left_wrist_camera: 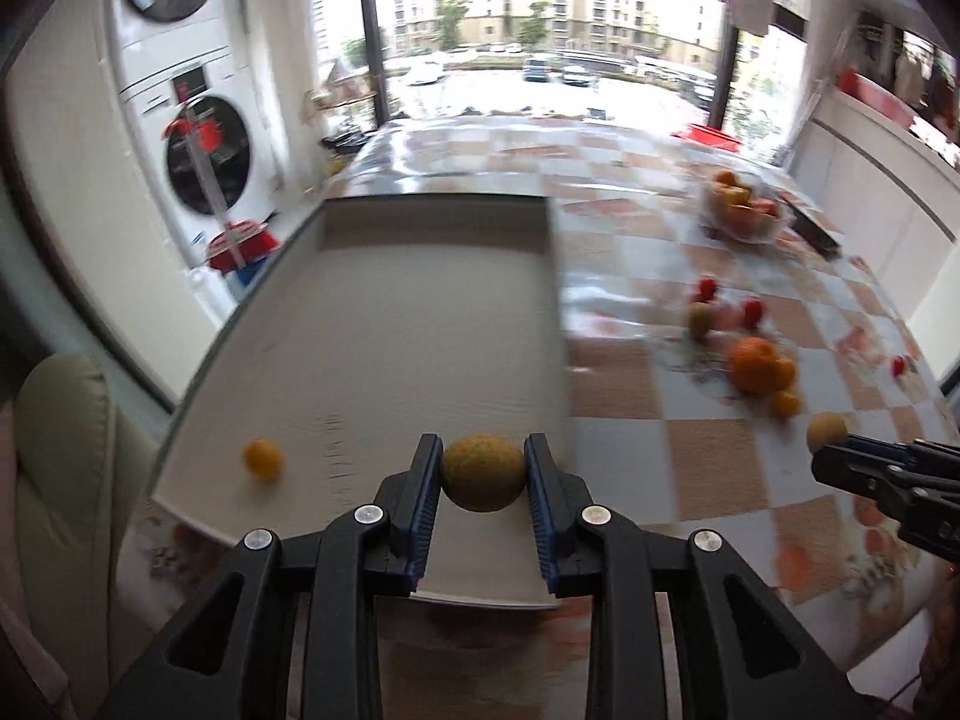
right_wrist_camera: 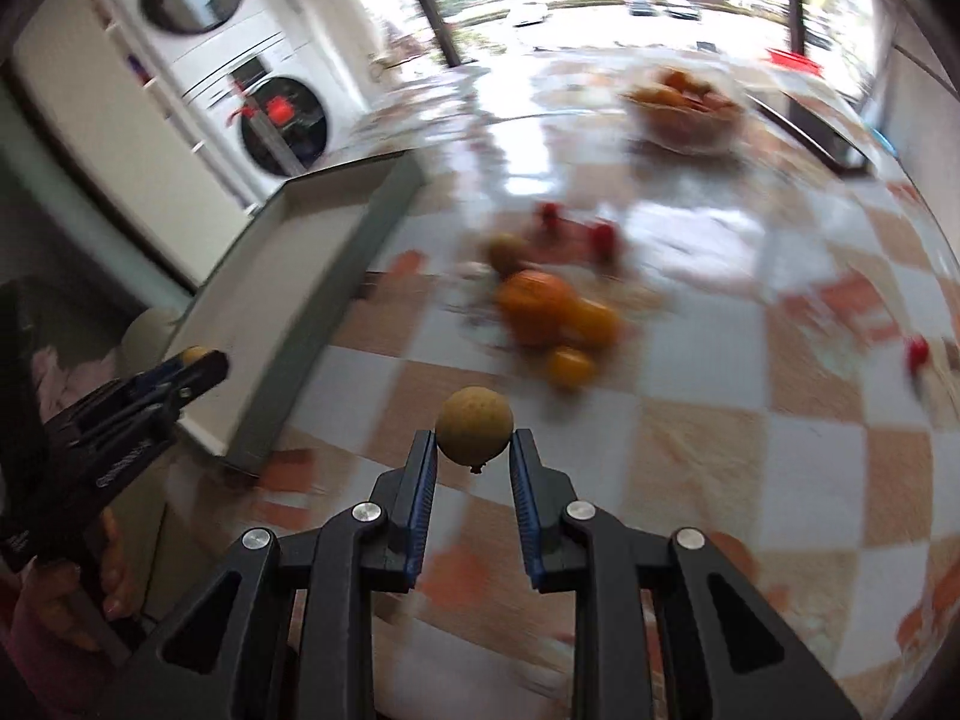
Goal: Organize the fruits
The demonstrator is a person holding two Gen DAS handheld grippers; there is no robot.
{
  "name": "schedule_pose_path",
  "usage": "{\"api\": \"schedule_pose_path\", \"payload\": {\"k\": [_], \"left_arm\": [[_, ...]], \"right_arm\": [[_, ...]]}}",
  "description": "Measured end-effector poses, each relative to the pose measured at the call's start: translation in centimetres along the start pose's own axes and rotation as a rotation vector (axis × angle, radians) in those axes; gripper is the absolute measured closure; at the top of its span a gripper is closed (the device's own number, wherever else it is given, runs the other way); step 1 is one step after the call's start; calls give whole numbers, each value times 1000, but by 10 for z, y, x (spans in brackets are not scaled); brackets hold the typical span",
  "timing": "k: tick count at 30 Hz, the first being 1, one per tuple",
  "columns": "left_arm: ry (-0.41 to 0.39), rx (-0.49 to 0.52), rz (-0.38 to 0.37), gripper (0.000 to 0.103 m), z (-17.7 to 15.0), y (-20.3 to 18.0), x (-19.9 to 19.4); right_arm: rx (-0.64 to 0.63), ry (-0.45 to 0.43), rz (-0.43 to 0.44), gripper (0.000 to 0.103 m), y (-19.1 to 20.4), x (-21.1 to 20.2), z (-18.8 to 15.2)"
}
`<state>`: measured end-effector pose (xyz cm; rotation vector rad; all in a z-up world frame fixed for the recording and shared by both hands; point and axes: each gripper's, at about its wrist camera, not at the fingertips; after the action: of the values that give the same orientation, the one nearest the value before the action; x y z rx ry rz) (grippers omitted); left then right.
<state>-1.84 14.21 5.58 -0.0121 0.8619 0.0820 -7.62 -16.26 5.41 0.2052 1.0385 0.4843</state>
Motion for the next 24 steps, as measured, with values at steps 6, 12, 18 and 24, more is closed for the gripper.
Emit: {"api": "schedule_pose_path", "payload": {"k": [6,12,18,24], "left_arm": [[36,-61,65,74,5,35,16],[60,-78,84,74,7,46,31],[84,-84,98,73,4,53,43],[87,-57,140,37,0,55,49]], "right_arm": [[-120,19,67,76,60,25,26],[-166,49,114,76,97,52,47],[-219,95,115,75,119,82,56],[-310,54,18,18,133,79,50]]}}
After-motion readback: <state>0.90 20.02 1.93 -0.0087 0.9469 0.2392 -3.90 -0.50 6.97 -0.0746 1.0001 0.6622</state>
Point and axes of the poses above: each gripper's, at about its wrist camera, not at the fingertips, and x roughly the way its jaws point, y to its left, z to its top, and after that the axes turned 2 degrees about -y, right-handed
